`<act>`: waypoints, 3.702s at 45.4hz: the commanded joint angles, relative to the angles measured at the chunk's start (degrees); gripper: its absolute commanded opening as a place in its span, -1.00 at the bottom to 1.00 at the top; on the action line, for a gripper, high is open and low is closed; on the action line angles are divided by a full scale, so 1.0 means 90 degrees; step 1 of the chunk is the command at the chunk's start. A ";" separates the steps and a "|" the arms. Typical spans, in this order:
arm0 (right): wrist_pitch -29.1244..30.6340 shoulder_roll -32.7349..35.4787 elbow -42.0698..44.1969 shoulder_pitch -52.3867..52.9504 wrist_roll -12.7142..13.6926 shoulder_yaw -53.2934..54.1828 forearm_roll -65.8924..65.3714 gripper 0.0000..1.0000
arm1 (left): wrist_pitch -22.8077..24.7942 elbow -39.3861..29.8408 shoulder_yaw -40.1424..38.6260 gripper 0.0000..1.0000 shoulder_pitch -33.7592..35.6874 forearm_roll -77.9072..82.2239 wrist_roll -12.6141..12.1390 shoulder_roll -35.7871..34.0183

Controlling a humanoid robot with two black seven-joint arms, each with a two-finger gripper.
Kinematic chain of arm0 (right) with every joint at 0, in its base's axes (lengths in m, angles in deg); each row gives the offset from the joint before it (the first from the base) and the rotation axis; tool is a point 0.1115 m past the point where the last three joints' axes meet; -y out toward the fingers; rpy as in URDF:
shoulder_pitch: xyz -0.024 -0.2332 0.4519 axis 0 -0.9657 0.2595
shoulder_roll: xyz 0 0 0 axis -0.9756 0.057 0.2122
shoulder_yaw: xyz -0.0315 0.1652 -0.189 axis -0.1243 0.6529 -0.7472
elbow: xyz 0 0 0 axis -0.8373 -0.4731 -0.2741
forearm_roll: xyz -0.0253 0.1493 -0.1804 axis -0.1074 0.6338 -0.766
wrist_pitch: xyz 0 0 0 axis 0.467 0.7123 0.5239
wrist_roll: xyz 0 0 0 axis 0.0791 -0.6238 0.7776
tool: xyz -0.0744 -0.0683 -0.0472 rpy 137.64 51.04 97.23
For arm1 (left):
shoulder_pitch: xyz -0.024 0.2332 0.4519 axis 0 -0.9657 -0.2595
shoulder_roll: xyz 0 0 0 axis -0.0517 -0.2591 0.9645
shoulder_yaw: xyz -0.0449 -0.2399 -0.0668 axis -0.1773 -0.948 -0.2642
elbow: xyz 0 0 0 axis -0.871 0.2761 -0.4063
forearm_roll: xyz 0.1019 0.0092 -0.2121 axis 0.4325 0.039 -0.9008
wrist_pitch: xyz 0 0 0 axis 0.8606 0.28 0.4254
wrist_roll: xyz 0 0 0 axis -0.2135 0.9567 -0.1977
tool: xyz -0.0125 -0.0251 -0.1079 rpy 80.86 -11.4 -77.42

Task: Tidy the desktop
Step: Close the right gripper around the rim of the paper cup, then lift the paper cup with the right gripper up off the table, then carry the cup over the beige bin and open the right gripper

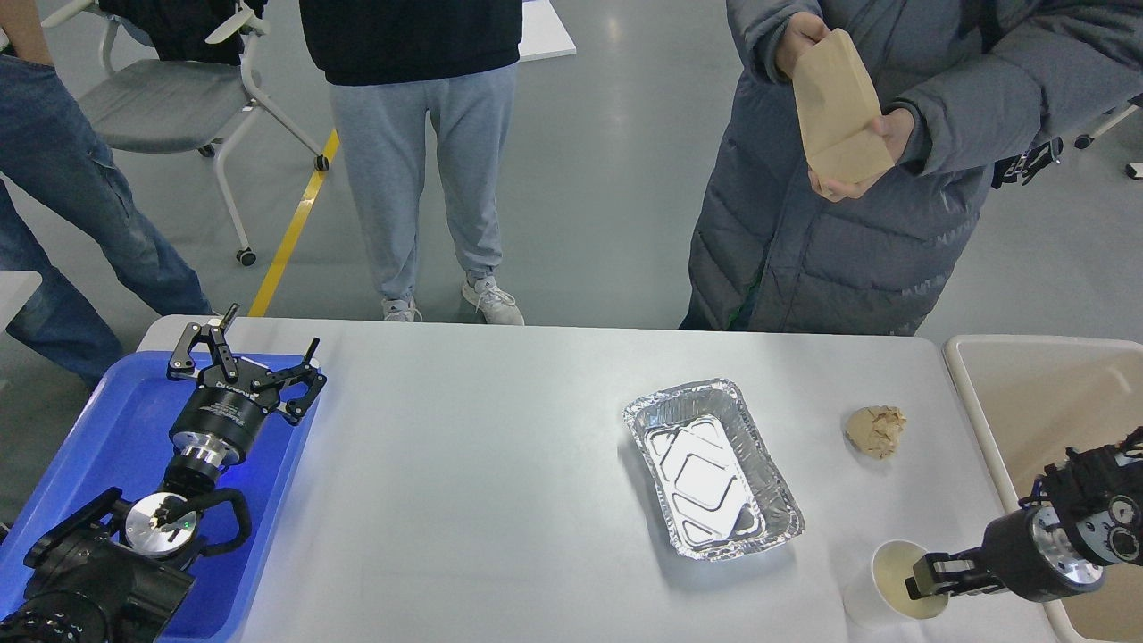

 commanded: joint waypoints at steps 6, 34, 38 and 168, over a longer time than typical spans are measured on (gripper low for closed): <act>-0.0016 0.0004 -0.0001 -0.0030 -0.0024 -0.0037 -0.0139 -1.00 | 0.0000 0.0000 0.0000 1.00 0.0000 0.0000 -0.0003 -0.0003; 0.0492 0.1048 -0.1055 0.1882 -0.0034 -0.0681 -0.0100 -1.00 | 0.0000 0.0000 0.0000 1.00 0.0000 0.0000 -0.0003 -0.0003; 0.0784 0.1419 -0.1572 0.2731 -0.0034 -0.1013 -0.0080 -1.00 | 0.0000 0.0000 0.0000 1.00 0.0000 0.0000 -0.0003 0.0007; 0.0923 0.1597 0.3104 0.3125 0.0044 -0.3016 0.1267 -1.00 | 0.0000 0.0000 0.0000 1.00 0.0000 0.0000 -0.0003 -0.0003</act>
